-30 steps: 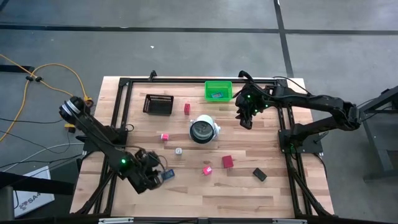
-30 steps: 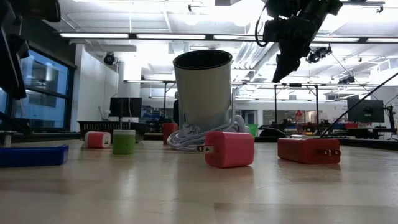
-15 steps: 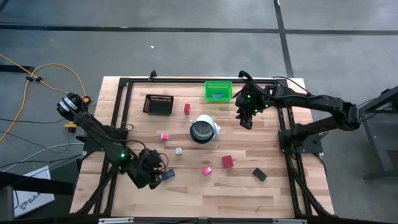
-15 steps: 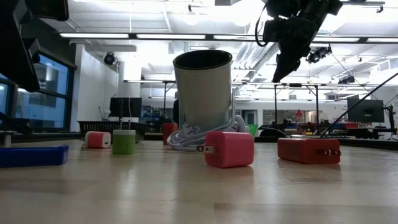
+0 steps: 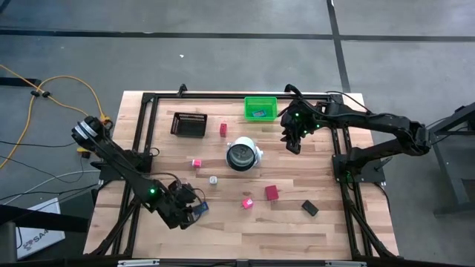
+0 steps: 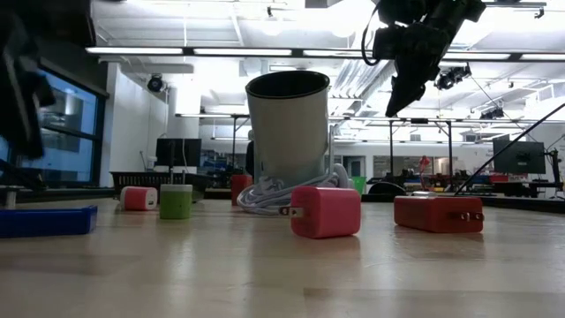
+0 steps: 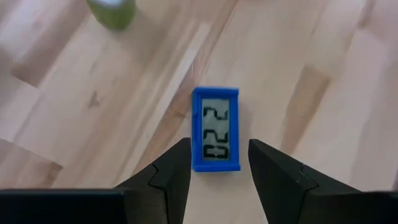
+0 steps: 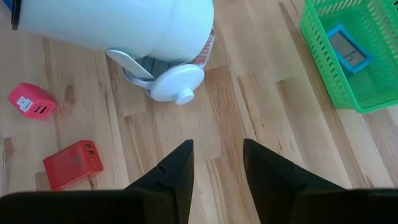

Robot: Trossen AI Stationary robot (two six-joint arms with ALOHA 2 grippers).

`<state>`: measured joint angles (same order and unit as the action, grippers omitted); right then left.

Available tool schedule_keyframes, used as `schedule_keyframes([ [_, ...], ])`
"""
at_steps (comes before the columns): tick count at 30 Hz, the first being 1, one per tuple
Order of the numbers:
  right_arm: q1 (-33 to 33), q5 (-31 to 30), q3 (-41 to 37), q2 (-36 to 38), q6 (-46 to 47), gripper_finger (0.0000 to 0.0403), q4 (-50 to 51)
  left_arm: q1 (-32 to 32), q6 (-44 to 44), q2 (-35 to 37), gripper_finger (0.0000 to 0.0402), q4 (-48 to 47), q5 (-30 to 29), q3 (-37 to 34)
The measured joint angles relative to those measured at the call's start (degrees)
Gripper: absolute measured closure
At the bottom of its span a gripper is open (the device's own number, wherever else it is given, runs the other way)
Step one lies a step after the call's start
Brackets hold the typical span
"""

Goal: Pick & Place Office items
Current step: Put the blue digital timer into the green bin

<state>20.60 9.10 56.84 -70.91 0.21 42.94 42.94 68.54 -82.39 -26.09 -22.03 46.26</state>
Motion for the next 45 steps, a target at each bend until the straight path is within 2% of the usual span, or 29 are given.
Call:
schedule_keyframes([
  [5,0.0,0.0,0.0,0.0,0.0,0.0278,-0.26,-0.02,-2.13,-3.01,0.0246,0.97,1.37,0.0],
  [21,0.02,0.02,0.0,0.0,0.02,0.0278,-0.33,-0.02,-2.59,-3.02,0.0244,1.51,1.03,0.0],
  [26,0.0,0.02,0.0,0.0,0.02,0.0278,-0.32,-0.02,-2.66,-3.02,0.0211,1.51,1.01,0.0],
  [32,0.0,0.02,0.0,0.0,0.02,0.0278,-0.31,-0.01,-7.2,-3.02,0.017,2.54,0.94,0.0],
  [40,0.02,0.02,0.0,0.0,0.02,0.0278,-0.31,0.0,-12.81,-3.02,0.0166,2.6,0.75,0.0],
  [45,0.0,0.02,0.0,0.0,0.01,0.0278,-0.31,0.0,-11.58,-3.02,0.0166,2.66,0.25,0.0],
])
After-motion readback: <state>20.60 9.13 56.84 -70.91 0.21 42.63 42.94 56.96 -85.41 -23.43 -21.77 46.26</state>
